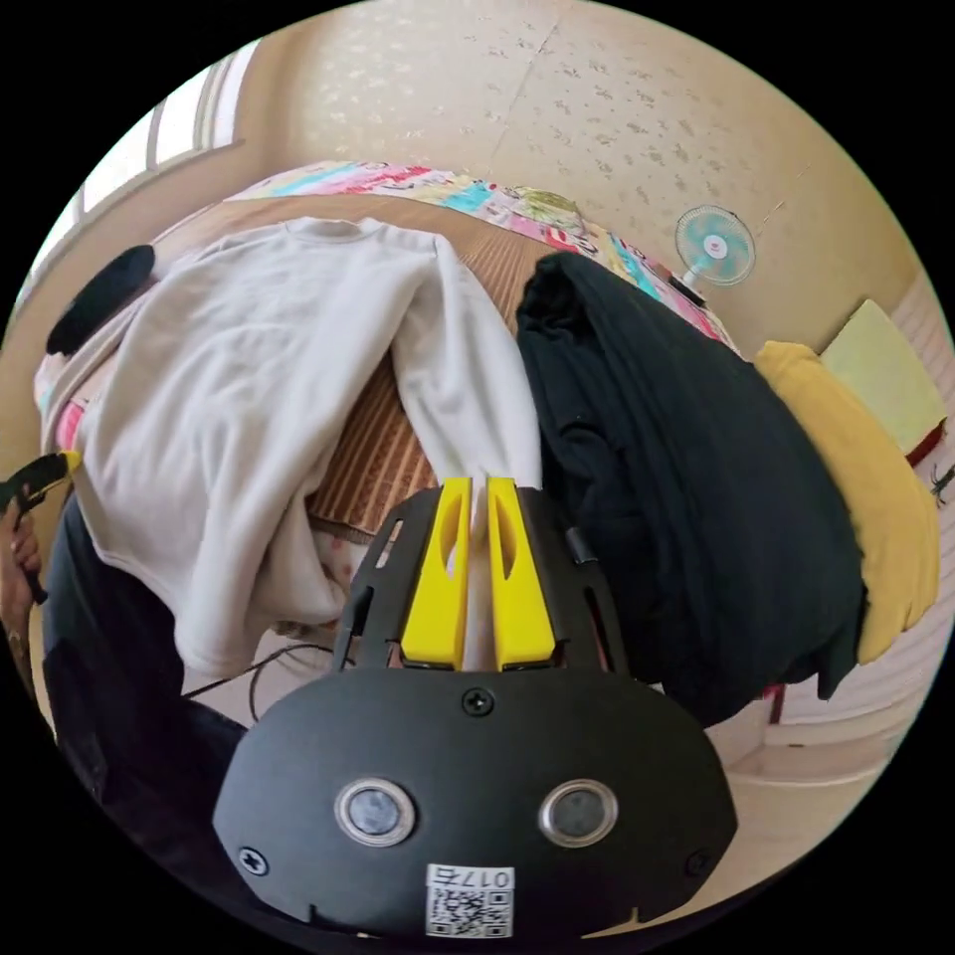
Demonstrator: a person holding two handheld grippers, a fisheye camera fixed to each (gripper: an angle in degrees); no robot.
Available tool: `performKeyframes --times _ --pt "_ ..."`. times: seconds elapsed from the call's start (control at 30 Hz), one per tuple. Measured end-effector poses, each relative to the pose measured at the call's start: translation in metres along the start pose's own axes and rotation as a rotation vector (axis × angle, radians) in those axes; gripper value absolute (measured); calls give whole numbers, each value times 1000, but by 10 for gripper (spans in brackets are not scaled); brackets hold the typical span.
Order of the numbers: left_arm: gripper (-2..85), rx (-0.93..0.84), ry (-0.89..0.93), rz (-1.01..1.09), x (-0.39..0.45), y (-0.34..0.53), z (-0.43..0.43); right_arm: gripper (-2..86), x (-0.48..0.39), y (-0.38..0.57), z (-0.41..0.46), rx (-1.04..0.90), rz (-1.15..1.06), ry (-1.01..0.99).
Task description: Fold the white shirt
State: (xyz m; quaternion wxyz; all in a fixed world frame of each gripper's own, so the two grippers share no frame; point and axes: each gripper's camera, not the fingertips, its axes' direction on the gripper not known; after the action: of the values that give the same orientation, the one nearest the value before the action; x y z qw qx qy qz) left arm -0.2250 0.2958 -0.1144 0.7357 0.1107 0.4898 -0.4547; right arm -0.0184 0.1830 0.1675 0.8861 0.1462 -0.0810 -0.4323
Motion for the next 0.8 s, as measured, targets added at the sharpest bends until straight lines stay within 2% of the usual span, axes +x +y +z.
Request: performKeyframes --times 0.07,0.17,0.3,0.4,0.47,0.53,0.6,0.63,0.8 --pt "45 2 29 -15 -11 2 -9 43 -1 10 -25 57 -144 -254" --pt "62 35 51 -22 -24 3 -25 70 4 18 -28 -3 -210 -403" --pt "90 65 118 -20 -42 3 -45 82 -3 24 -12 -116 -285 -319" --pt "118 -51 211 0 -48 0 -29 53 -6 12 -4 -175 -269 -394" --pt "130 -92 209 1 -45 -1 -23 35 -4 -3 -5 -226 -269 -352" --pt "106 -92 136 10 -40 -4 -36 29 2 -17 -13 -261 -296 -350" --pt "49 -64 143 52 -33 -10 -59 27 15 -33 -30 -266 -303 -382" --pt "44 -26 180 86 -29 -16 -81 25 29 -43 -49 -240 -303 -429" --pt "40 145 374 162 -21 -42 -187 22 121 -54 -159 141 -190 -723"
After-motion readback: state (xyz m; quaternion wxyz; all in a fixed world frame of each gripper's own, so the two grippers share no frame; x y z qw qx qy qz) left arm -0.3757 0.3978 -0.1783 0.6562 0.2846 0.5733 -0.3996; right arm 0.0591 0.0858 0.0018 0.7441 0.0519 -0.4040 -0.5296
